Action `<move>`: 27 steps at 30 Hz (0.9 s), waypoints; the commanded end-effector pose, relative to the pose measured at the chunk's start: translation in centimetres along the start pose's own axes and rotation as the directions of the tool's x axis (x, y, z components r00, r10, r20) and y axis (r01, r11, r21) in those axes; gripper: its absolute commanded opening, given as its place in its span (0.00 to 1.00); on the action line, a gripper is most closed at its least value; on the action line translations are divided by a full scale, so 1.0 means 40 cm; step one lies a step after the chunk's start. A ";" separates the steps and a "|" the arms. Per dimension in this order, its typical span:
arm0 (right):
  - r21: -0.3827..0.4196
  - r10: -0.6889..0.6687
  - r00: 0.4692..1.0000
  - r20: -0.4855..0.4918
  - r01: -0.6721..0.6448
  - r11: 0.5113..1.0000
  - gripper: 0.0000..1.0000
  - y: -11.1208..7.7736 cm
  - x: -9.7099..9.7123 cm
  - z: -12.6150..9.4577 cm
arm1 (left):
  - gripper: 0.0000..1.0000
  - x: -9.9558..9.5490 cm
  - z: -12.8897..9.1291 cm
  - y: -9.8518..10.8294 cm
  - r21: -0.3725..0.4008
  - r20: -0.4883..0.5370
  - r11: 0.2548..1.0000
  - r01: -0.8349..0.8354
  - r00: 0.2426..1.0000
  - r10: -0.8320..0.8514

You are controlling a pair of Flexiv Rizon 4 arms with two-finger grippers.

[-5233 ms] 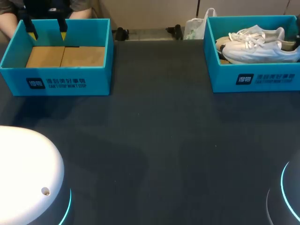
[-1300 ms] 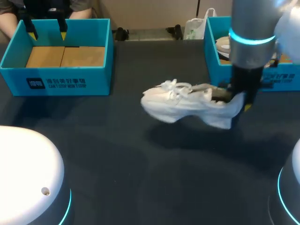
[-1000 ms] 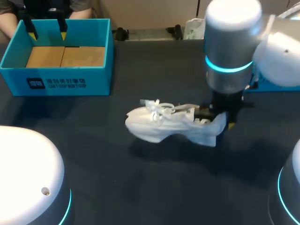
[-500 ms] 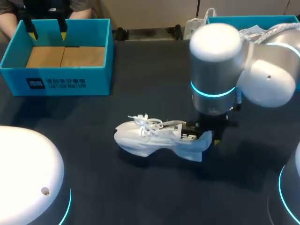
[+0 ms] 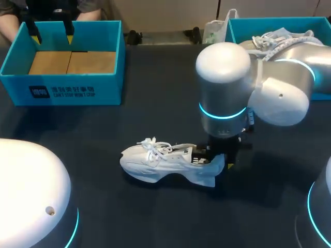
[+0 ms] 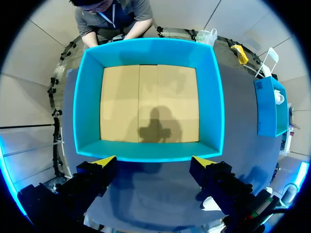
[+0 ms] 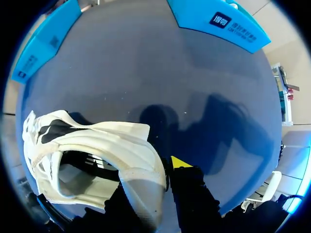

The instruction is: Take the shoe out of the shoebox, open the shoe tongue, remove and reinsert the insole, then place the shoe into the shoebox

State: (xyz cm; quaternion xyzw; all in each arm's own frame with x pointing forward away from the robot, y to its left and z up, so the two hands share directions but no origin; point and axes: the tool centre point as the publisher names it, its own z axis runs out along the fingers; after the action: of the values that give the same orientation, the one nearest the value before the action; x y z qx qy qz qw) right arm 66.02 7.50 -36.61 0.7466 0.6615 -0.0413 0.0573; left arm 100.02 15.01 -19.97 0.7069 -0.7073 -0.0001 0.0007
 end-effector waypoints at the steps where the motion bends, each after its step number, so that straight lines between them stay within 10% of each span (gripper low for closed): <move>1: 0.005 -0.003 1.000 0.006 0.003 1.000 0.00 -0.001 0.033 0.018 | 1.00 0.000 0.000 0.000 0.000 0.000 1.000 0.000 1.000 0.000; 19: 0.006 -0.003 1.000 0.002 0.003 1.000 0.00 -0.007 0.059 0.060 | 1.00 0.000 0.000 0.000 0.000 0.000 1.000 0.000 1.000 0.000; 27: 0.020 0.004 1.000 -0.003 -0.004 1.000 0.55 -0.007 0.061 0.067 | 1.00 0.000 0.000 0.000 0.000 0.000 1.000 0.000 1.000 0.000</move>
State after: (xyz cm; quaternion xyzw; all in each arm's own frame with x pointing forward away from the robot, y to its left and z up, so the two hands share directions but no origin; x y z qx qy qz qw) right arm 66.03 9.47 -39.44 0.7487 0.6593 -0.0465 0.0508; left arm 100.02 15.02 -19.97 0.7069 -0.7073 -0.0001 0.0007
